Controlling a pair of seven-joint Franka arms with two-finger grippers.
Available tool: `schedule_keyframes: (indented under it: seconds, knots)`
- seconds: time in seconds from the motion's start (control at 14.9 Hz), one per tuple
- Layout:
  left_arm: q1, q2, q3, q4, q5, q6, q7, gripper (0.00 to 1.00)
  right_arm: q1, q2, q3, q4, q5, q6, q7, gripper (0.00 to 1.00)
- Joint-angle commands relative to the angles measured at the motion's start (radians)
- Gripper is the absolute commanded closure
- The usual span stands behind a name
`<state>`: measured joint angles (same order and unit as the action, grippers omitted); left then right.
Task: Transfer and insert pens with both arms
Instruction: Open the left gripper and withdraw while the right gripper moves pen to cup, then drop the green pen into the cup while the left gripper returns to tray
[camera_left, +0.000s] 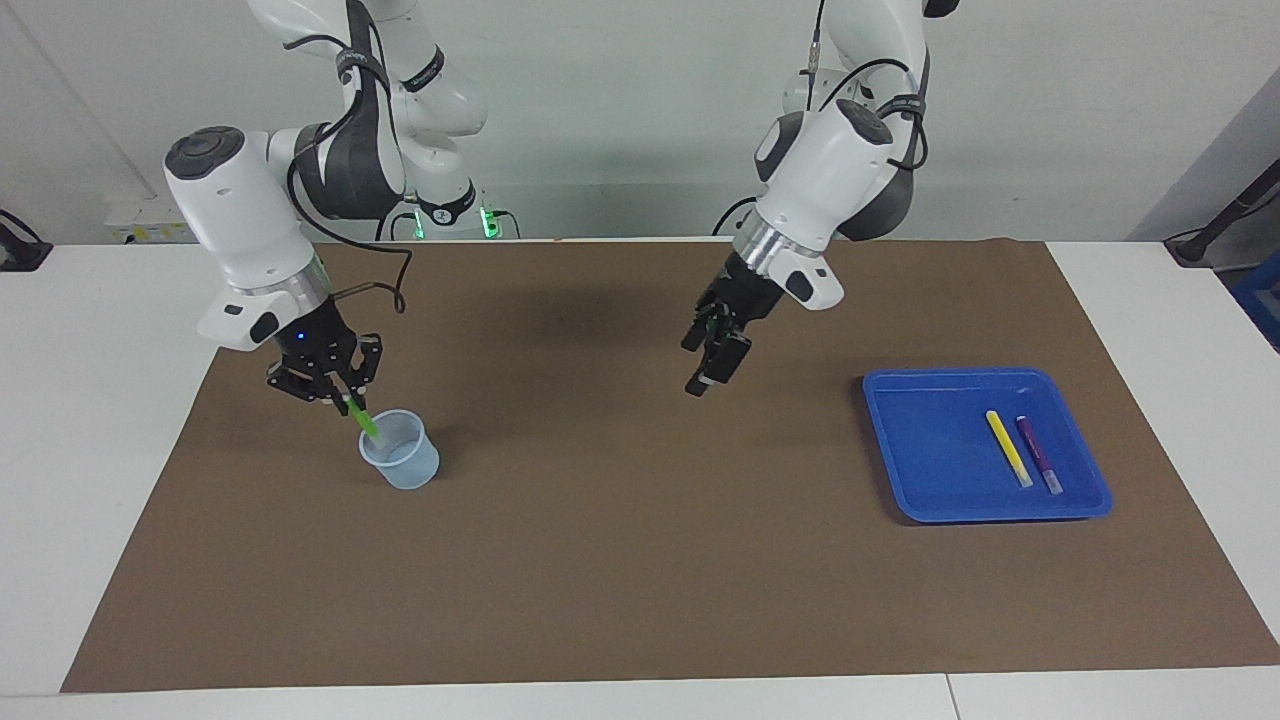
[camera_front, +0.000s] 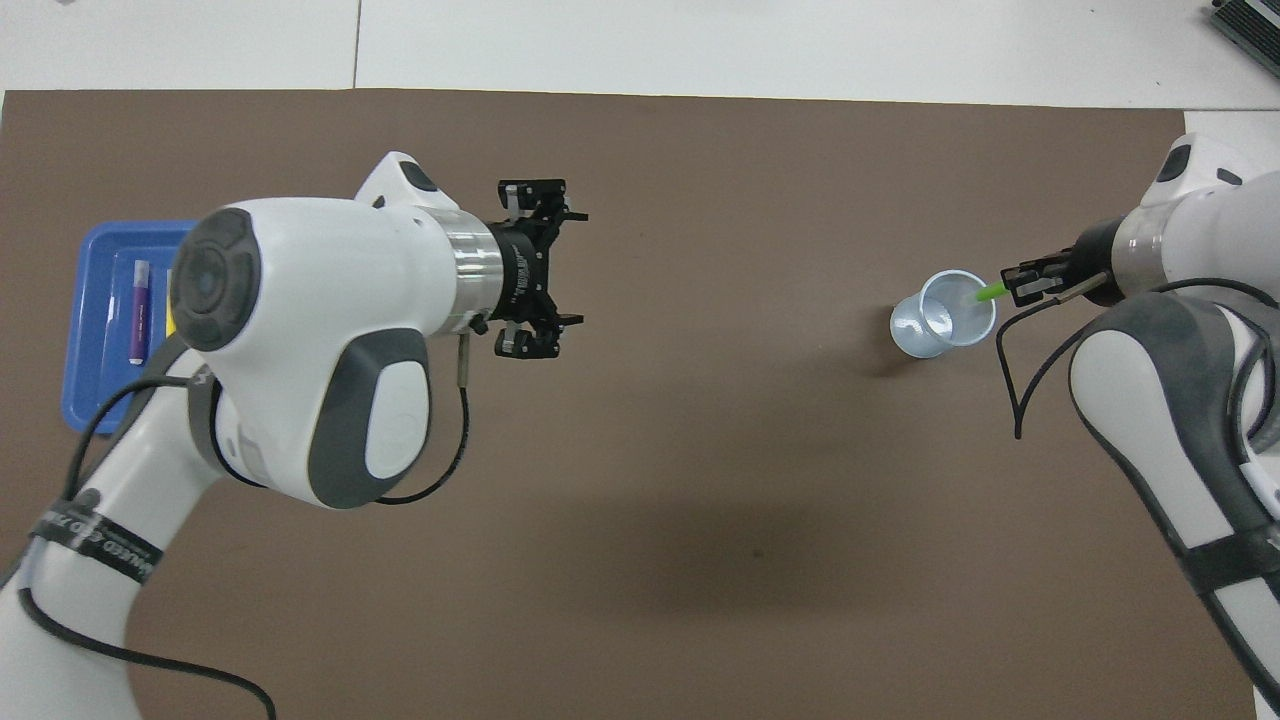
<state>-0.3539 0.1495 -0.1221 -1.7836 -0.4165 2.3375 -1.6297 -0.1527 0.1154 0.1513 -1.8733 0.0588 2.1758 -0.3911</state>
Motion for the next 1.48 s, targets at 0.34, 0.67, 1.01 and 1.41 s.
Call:
schedule_keyframes:
  seconds: [0.34,0.67,1.01,1.41]
  knots:
    - [0.168,-0.042,-0.008,-0.014,0.061,-0.133,0.259,0.00,0.001,0.091,0.008,0.014,-0.019,0.090,0.000,0.82]
    - [0.285,-0.057,-0.010,-0.025,0.061,-0.193,0.493,0.00,-0.002,0.112,0.007,0.016,-0.025,0.096,0.023,0.00]
    - [0.362,-0.073,-0.008,-0.023,0.062,-0.316,0.767,0.00,-0.045,0.020,-0.001,0.046,-0.027,-0.028,0.021,0.00]
    - [0.430,-0.073,-0.008,-0.023,0.251,-0.325,1.022,0.00,-0.084,-0.137,0.001,0.137,-0.017,-0.394,0.060,0.00]
